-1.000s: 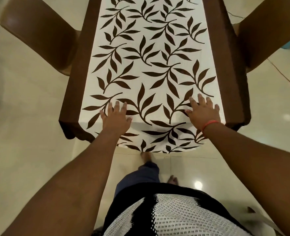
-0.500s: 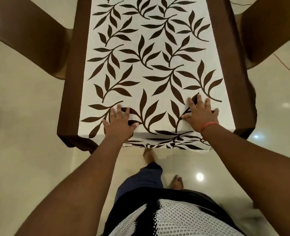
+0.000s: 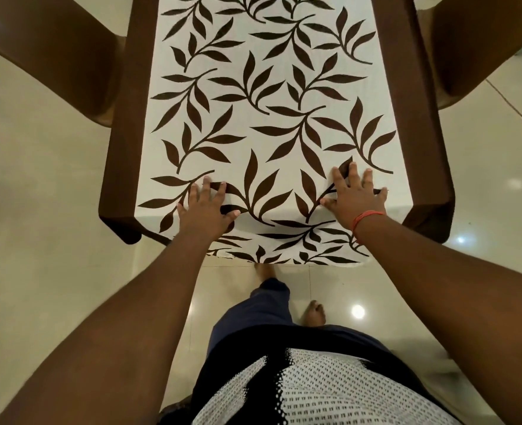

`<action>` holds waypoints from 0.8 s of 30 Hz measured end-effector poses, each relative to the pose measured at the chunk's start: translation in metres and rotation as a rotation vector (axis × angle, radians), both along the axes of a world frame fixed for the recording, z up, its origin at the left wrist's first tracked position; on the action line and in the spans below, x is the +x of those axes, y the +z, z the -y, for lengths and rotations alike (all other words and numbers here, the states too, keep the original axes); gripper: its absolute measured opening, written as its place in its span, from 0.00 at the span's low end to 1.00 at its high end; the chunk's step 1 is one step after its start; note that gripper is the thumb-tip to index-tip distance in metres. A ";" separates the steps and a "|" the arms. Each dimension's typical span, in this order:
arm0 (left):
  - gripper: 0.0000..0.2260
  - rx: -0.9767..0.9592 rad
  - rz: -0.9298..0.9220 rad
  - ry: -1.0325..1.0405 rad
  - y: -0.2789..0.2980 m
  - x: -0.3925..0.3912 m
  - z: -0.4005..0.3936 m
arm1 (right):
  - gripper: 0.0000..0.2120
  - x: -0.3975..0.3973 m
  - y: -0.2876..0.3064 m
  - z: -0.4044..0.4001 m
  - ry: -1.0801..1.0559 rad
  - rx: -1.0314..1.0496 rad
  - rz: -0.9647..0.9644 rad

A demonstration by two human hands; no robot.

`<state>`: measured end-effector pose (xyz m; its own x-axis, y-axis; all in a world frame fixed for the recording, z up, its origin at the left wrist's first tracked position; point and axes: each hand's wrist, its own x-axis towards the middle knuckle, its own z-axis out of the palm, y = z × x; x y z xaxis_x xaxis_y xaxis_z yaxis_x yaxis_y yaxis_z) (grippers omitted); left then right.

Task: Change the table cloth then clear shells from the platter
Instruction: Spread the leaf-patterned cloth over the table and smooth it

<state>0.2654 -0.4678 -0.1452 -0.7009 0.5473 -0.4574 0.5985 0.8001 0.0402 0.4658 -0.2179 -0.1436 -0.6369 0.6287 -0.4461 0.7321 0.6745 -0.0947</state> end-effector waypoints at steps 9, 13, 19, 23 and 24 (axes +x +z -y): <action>0.32 0.011 0.002 -0.007 0.005 0.013 0.012 | 0.34 0.017 -0.001 0.012 0.019 0.016 -0.003; 0.30 0.020 0.014 0.004 0.007 0.019 0.014 | 0.32 0.022 0.001 0.015 0.016 0.017 0.000; 0.30 0.021 0.007 0.014 0.009 0.030 0.017 | 0.31 0.029 0.006 0.022 0.021 0.016 0.017; 0.30 0.017 0.013 0.035 0.013 0.038 0.020 | 0.32 0.033 0.008 0.025 0.029 0.000 0.021; 0.30 0.011 0.009 0.040 0.014 0.039 0.020 | 0.31 0.034 0.009 0.026 0.036 0.005 0.021</action>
